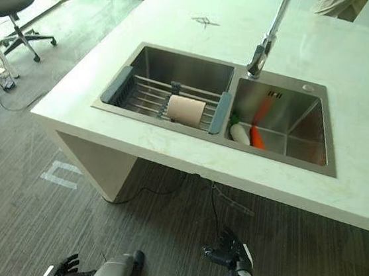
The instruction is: Place the dishes in the dishwasher.
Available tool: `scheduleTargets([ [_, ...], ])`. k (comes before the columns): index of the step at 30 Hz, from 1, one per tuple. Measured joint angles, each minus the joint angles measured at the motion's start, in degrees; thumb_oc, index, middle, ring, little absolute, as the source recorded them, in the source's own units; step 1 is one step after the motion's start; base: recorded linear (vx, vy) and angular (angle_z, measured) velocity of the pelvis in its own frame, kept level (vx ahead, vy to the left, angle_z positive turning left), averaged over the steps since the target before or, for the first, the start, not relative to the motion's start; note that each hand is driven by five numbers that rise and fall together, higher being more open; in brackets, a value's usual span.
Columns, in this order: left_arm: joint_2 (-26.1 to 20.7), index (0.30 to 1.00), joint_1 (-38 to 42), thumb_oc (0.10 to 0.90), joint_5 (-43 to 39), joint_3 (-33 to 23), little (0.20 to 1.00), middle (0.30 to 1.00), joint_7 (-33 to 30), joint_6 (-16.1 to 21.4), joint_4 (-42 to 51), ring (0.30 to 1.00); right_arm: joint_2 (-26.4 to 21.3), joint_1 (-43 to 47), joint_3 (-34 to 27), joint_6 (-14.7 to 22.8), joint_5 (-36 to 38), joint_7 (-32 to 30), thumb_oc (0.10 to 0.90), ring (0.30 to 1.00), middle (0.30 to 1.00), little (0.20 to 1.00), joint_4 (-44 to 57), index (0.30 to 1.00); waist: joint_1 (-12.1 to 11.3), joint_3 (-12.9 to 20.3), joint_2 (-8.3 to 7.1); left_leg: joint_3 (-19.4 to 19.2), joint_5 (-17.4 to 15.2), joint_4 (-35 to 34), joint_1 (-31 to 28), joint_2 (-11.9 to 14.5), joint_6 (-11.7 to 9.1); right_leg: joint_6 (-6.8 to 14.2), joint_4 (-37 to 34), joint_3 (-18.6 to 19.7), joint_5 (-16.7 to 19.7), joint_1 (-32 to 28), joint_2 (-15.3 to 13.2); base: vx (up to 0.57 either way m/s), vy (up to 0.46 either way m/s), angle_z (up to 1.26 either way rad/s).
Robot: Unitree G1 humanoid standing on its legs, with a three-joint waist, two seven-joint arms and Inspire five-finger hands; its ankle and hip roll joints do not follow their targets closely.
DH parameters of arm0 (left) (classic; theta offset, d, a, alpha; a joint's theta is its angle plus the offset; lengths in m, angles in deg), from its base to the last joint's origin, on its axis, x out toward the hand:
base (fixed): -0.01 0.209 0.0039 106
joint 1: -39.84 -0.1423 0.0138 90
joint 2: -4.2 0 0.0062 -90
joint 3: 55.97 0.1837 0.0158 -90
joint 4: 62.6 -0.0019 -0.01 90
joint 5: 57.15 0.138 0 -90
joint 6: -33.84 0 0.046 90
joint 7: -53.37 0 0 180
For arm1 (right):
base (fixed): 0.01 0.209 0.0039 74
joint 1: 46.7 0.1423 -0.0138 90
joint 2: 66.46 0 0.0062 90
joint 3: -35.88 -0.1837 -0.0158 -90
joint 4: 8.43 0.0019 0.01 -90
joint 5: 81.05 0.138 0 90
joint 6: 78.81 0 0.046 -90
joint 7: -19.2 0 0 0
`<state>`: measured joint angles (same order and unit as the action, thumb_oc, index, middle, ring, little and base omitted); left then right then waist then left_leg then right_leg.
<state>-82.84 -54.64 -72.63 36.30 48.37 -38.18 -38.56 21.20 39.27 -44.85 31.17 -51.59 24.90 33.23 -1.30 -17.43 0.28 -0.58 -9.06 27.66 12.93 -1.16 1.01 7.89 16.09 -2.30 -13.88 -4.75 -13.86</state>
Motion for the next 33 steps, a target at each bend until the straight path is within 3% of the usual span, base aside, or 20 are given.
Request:
scheduleTargets([
  [1,0.12,0.9,0.67,0.8,0.0,0.45,0.9,0.9,0.44,-0.05,-0.5,0.9,-0.01,0.25,-1.01,0.0,0.01,0.05,0.8,0.9,0.9,0.9,-1.02,0.9,-0.12,0.02,0.15,-0.16,-1.65,0.97,-0.21,-0.61,0.98,0.42,0.7,0.28,0.85,-0.23,-0.54,0.18,0.404,-0.16],
  [3,0.32,0.9,1.03,0.8,0.1,1.81,0.9,0.9,0.47,0.0,-1.34,0.9,0.07,-0.1,-3.29,-0.37,1.03,-0.68,0.8,0.9,0.9,0.9,-2.23,0.9,0.24,0.04,0.73,-1.31,-2.9,1.16,-1.24,-1.59,2.86,-1.98,2.46,0.12,2.98,-0.31,-1.78,0.21,0.418,-0.14],
  [6,0.01,0.9,1.8,0.8,0.1,2.04,0.9,0.9,0.18,0.43,-2.42,0.9,0.79,0.66,-4.97,-0.49,2.65,-0.72,0.8,0.9,0.9,0.9,-7.17,0.9,0.24,0.0,0.6,-2.78,-3.45,0.34,-2.72,-3.24,5.67,-3.23,3.46,-0.3,6.47,0.25,-2.88,0.19,0.348,-0.21],
  [8,-1.13,0.9,1.4,0.8,-0.01,1.75,0.9,0.9,-0.93,0.69,-3.38,0.9,2.23,0.56,-5.5,-0.58,2.72,-1.0,0.8,0.9,0.9,0.9,-10.7,0.9,0.76,-0.04,0.33,-3.37,-3.37,-1.49,-4.15,-3.63,7.08,-1.7,10.14,-0.15,6.8,3.63,-2.31,0.19,0.329,-0.29],
  [9,-1.47,0.9,1.17,0.8,-0.03,0.66,0.9,0.9,-1.01,0.86,-4.62,0.9,2.63,2.06,-5.48,-0.38,2.75,-0.44,0.8,0.9,0.9,0.9,-14.05,0.9,0.19,-0.3,0.75,-3.77,-2.92,-2.84,-5.53,-4.0,8.2,-1.13,15.86,-1.52,9.13,7.28,-3.18,0.13,0.248,-0.92],
  [10,-2.35,0.9,-0.43,0.8,-0.17,-1.61,0.9,0.9,-1.37,0.73,-6.51,0.9,3.81,1.48,-5.51,-0.49,2.78,-0.29,0.8,0.9,0.9,0.9,-16.24,0.9,0.34,-0.1,1.9,-6.14,-2.56,-4.97,-7.53,-3.43,7.92,-1.16,23.47,-4.05,8.41,11.55,-4.22,0.11,0.159,-1.08],
  [11,-2.78,0.9,-0.93,0.8,-0.74,-2.14,0.9,0.9,-1.91,0.91,-5.93,0.9,3.78,0.56,-5.55,-0.5,2.77,0.29,0.8,0.9,0.9,0.9,-16.69,0.9,0.22,0.38,2.01,-7.69,-2.11,-6.97,-7.84,-3.35,7.32,-1.37,22.38,-5.8,8.23,13.81,-3.92,0.1,0.064,-0.89],
  [13,-3.36,0.9,-0.93,0.8,-3.21,-2.47,0.9,0.9,-1.83,0.87,-5.56,0.9,3.8,0.16,-5.91,-0.49,2.82,0.68,0.8,0.9,0.9,0.9,-17.33,0.9,0.29,0.4,2.44,-9.11,-0.09,-10.2,-8.01,-3.47,6.03,-1.09,13.2,-6.73,8.11,14.57,-1.29,0.09,-0.058,-0.41],
  [15,-3.71,0.9,-0.37,0.8,-5.7,-2.49,0.9,0.9,-1.81,0.86,-5.54,0.9,3.82,0.18,-7.43,-0.48,2.77,1.43,0.8,0.9,0.9,0.9,-18.82,0.9,1.24,0.45,2.37,-9.18,1.58,-12.99,-8.47,-4.45,6.7,-0.85,0.82,-6.32,8.41,12.15,0.19,0.14,-0.173,-0.07],
  [18,-3.52,0.9,0.8,0.8,-7.44,-2.19,0.9,0.9,-1.39,1.17,-5.27,0.9,3.86,1.27,-8.61,-0.34,2.02,1.94,0.8,0.9,0.9,0.9,-21.54,0.9,1.3,0.61,1.45,-9.37,2.23,-15.17,-9.6,-5.84,6.22,-0.35,0.47,-2.09,9.83,13.51,0.26,0.13,-0.257,0.01],
  [19,-3.15,0.9,0.99,0.8,-7.81,-1.89,0.9,0.9,-1.08,1.47,-5.34,0.9,3.97,1.35,-8.5,-0.29,1.93,2.11,0.8,0.9,0.9,0.9,-22.11,0.9,1.25,0.61,1.05,-9.56,1.2,-15.84,-9.93,-5.52,2.3,-1.22,0.31,-1.9,10.44,13.44,1.18,0.14,-0.367,-0.05],
  [20,-3.38,0.9,1.02,0.8,-8.18,-2.26,0.9,0.9,-1.01,1.68,-5.37,0.9,4.93,2.13,-8.34,-0.18,1.42,2.15,0.8,0.9,0.9,0.9,-22.66,0.9,0.83,0.22,-1.99,-9.94,-1.1,-11.52,-8.34,-5.87,-1.6,-1.33,-0.42,-0.54,11.72,13.81,-0.22,0.12,-0.361,0.05],
  [21,-4.21,0.9,0.87,0.8,-8.47,-2.37,0.9,0.9,-0.99,2.5,-5.35,0.9,6.3,2.5,-8.49,0.76,0.76,2.56,0.8,0.9,0.9,0.9,-23.36,0.9,0.78,0.77,-3.84,-4.9,-3.35,0.18,-3.66,-3.97,6.72,1.43,1.86,1.14,11.69,14.5,-2.12,0.09,-0.379,-0.26],
  [22,-3.87,0.9,0.96,0.8,-8.87,-2.56,0.9,0.9,-1.31,1.73,-6.21,0.9,6.95,2.91,-8.23,-0.2,-0.1,2.64,0.8,0.9,0.9,0.9,-24.02,0.9,-1.17,1.28,-4.63,-3.72,-8.35,1.97,-3.23,-1.9,2.87,2.02,4.2,0.74,9.95,15.75,-2.72,0.07,-0.338,-0.31],
  [23,-3.49,0.9,1.05,0.8,-9.04,-2.67,0.9,0.9,-2.06,1.68,-7.0,0.9,7.72,3.28,-8.26,-0.44,-0.08,2.66,0.8,0.9,0.9,0.9,-24.01,0.9,-1.65,1.47,-5.12,-3.78,-7.35,1.76,-3.19,-1.14,3.75,1.44,3.45,-0.55,8.98,15.6,-2.12,0.05,-0.408,-0.39],
  [25,-1.05,0.9,1.06,0.8,-9.17,-2.29,0.9,0.9,-2.03,1.37,-6.7,0.9,7.14,4.76,-8.27,-1.1,-0.06,2.99,0.8,0.9,0.9,0.9,-23.91,0.9,-1.73,1.35,-5.08,-3.39,-4.24,-3.03,-3.96,-0.39,2.31,0.2,4.18,-3.17,7.47,16.41,-0.09,0.0,-0.551,0.01],
  [30,0.38,0.9,0.01,0.8,-13.63,-3.34,0.9,0.9,-3.63,1.66,-3.01,0.9,4.57,6.4,-8.26,-1.5,-0.04,3.01,0.8,0.9,0.9,0.9,-23.39,0.9,-1.93,1.71,-0.97,-2.0,1.64,-11.69,-7.11,5.28,-4.07,-5.39,2.58,-6.57,8.56,15.67,6.31,0.01,-0.372,0.08],
  [33,0.83,0.9,-0.11,0.8,-13.72,-3.63,0.9,0.9,-3.38,2.13,-1.04,0.9,2.76,5.01,-9.43,-1.57,0.03,1.76,0.8,0.9,0.9,0.9,-23.48,0.9,-1.78,1.62,-0.64,-4.88,7.79,-13.9,-7.04,6.11,-4.55,-8.48,4.9,-8.95,5.85,16.2,6.31,0.06,-0.108,0.41],
])
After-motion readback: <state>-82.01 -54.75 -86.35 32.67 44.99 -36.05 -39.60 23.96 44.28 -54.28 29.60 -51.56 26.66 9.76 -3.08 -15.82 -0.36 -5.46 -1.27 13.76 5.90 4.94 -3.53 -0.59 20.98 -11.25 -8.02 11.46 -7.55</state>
